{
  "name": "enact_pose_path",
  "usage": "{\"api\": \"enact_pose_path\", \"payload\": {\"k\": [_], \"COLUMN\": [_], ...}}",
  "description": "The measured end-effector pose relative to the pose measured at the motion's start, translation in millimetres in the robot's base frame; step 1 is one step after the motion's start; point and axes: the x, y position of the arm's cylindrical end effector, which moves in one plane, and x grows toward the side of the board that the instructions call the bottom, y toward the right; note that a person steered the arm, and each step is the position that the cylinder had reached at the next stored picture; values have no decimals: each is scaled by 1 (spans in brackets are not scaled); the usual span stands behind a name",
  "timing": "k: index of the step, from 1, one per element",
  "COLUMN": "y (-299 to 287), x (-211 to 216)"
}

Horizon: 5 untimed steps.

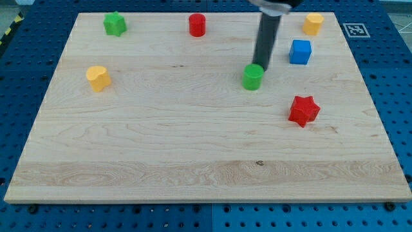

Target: Move green circle closer to the red star

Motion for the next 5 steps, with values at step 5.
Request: {"api": "enact_pose_path", "payload": {"k": [5], "y": [-68], "x": [0]}}
